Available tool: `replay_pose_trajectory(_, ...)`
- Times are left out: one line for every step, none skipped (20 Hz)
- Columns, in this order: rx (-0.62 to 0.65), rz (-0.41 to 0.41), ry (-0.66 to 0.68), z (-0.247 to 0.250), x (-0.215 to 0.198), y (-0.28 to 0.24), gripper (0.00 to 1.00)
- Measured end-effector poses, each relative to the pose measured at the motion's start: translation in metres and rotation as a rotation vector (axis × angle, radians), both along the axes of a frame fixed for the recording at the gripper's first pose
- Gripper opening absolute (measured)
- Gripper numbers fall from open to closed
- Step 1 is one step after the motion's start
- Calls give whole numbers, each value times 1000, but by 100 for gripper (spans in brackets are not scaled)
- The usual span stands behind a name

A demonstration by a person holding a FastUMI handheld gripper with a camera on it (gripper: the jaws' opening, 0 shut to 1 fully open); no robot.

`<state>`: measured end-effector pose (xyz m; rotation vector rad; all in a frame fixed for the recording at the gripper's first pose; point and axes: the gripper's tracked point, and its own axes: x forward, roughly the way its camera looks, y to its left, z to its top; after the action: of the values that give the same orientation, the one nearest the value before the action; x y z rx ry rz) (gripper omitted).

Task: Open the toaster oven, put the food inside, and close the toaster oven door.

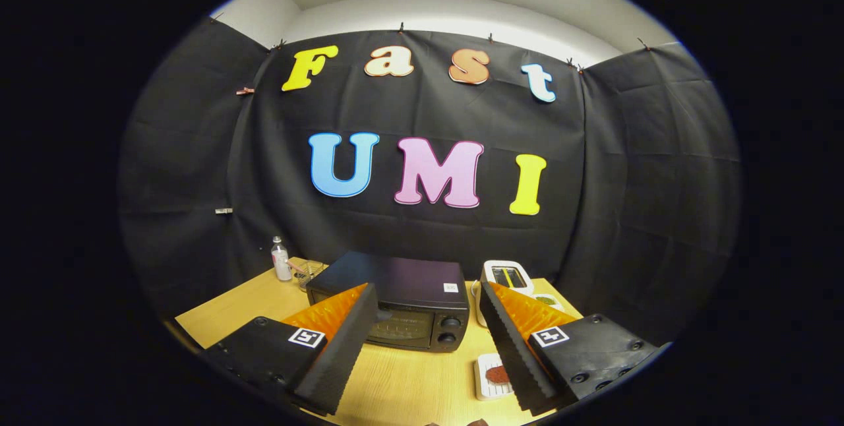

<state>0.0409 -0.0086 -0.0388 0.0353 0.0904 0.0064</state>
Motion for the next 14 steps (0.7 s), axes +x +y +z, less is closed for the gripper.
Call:
replay_pose_trajectory(0, 9, 8, -3, 3, 2, 97)
replay_pose_trajectory(2, 14, 12, -6, 5, 2, 97)
replay_pose_trajectory(9, 19, 18, -9, 10, 4, 97)
replay_pose_trajectory(20, 23, 22, -11, 13, 6, 97)
replay_pose_trajectory(30, 26, 32, -14, 18, 8, 98)
replay_pose_trajectory(42, 33, 41, -18, 22, 13, 98)
replay_pose_trajectory(53, 36, 52, -22, 27, 18, 97)
replay_pose_trajectory(63, 38, 59, -25, 32, 23, 97)
replay_pose_trajectory(68, 36, 63, -29, 37, 26, 97)
replay_pose_trajectory(71, 34, 67, -33, 43, 30, 98)
replay_pose_trajectory(72, 29, 67, -37, 49, 35, 97)
replay_pose_trajectory(74, 25, 69, -41, 57, 42, 98)
replay_pose_trajectory(77, 21, 69, -46, 64, 49, 97)
replay_pose_trajectory(83, 19, 74, -52, 72, 56, 97)
